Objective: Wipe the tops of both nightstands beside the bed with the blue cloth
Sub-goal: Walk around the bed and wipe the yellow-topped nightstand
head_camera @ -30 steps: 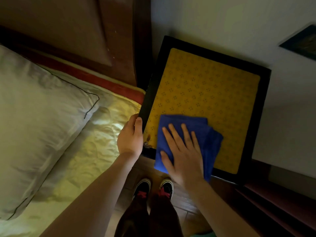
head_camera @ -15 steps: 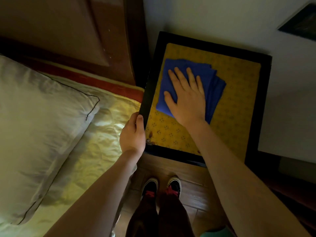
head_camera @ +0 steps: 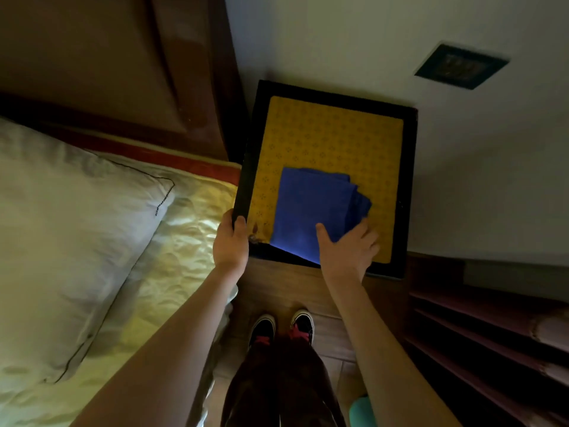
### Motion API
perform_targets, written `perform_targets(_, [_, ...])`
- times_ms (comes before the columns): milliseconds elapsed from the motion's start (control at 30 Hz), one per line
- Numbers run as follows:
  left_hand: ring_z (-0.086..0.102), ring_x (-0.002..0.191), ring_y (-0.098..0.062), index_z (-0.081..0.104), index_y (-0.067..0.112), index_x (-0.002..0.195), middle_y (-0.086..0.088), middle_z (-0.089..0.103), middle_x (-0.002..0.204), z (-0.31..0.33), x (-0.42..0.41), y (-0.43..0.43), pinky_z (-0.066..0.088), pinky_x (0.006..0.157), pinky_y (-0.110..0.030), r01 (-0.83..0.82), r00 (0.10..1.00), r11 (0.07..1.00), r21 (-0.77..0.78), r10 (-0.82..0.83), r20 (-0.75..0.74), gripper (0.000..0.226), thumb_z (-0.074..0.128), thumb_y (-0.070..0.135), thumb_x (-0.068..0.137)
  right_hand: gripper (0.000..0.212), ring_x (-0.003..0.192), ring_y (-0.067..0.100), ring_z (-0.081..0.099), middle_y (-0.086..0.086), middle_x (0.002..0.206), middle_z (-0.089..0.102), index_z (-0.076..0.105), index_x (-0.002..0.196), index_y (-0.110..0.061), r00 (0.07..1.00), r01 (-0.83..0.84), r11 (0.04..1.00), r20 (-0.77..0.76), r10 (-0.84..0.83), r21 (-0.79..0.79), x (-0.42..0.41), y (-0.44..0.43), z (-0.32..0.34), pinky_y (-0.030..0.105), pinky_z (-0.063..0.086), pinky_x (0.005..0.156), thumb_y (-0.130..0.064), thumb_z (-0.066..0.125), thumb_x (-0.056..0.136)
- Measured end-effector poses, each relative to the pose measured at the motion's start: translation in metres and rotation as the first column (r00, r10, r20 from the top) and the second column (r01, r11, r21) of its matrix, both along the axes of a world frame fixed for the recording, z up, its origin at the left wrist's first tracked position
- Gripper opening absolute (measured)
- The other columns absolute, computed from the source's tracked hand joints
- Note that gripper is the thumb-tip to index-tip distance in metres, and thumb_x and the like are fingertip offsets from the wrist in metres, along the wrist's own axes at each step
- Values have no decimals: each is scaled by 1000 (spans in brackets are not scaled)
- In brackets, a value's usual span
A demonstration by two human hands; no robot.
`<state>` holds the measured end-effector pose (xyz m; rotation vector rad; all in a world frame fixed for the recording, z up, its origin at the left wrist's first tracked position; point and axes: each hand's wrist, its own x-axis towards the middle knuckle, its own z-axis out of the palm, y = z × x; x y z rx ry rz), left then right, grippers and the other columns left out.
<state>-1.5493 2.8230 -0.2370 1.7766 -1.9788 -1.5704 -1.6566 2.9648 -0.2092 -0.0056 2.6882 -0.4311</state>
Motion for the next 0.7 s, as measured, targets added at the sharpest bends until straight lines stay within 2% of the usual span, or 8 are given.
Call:
perform_targets(67, [57, 74, -14, 52, 16, 123, -3, 61, 102, 8, 5, 6, 34, 54, -23, -2, 1000, 1000, 10, 2, 0, 28, 43, 21, 96, 94, 121, 38, 46, 23, 142, 34, 23, 145, 3, 993, 86, 993, 89, -79, -85, 6, -6, 3, 41, 45, 90, -50, 69, 82])
perform_targets(133, [61, 78, -20, 53, 17, 115, -4, 64, 101, 20, 9, 8, 35, 53, -23, -7, 1000, 999, 31, 7, 2, 21, 47, 18, 94, 76, 113, 35, 56, 24, 135, 45, 36, 135, 5, 954, 262, 938, 211, -215, -227, 1, -13, 11, 31, 46, 76, -36, 74, 83])
perform_targets(200, [57, 70, -11, 52, 19, 110, -4, 65, 98, 38, 13, 9, 36, 50, -20, 5, 1000, 998, 63, -6, 21, 17, 49, 17, 94, 57, 113, 33, 59, 21, 130, 58, 51, 126, 3, 893, 385, 867, 365, -262, -318, -5, -17, 26, 30, 47, 77, -26, 75, 84])
perform_targets(267, [44, 61, 1, 49, 12, 128, 5, 60, 93, 62, 19, 10, 37, 46, -11, 54, 997, 993, 104, -59, 51, 34, 48, 17, 95, 52, 116, 33, 59, 17, 129, 61, 56, 126, 1, 874, 404, 840, 425, -237, -363, -10, -21, 50, 32, 47, 83, -23, 75, 84])
perform_targets(400, [55, 82, -10, 44, 11, 138, -9, 60, 127, 136, 36, 6, 36, 57, -8, 127, 991, 979, 157, -132, 22, 45, 49, 22, 95, 39, 98, 34, 61, 16, 109, 64, 60, 120, -3, 921, 259, 852, 383, -76, -455, -7, -30, 134, 42, 51, 91, -24, 70, 88])
perform_targets(500, [59, 98, -17, 58, 24, 117, 1, 64, 107, 207, 60, 9, 43, 70, -22, 175, 979, 981, 82, -164, -123, 25, 54, 25, 93, 22, 86, 40, 59, 27, 92, 61, 63, 100, 1, 948, 124, 832, 312, 62, -541, 1, -16, 214, 51, 50, 85, -19, 67, 91])
perform_targets(600, [59, 88, -10, 61, 26, 101, 8, 62, 93, 283, 94, 12, 44, 77, -28, 203, 955, 979, 9, -196, -221, 11, 56, 27, 92, 28, 99, 33, 60, 15, 110, 64, 62, 114, -3, 952, 22, 773, 249, 177, -635, 18, 6, 292, 45, 49, 92, -16, 67, 90])
perform_targets(700, [61, 92, -7, 62, 24, 104, 9, 66, 98, 339, 138, 23, 45, 82, -22, 194, 941, 976, -101, -214, -262, 17, 54, 32, 92, 27, 94, 24, 57, 4, 106, 59, 60, 116, -10, 941, -84, 711, 178, 286, -698, 38, 27, 350, 38, 47, 89, -15, 67, 90])
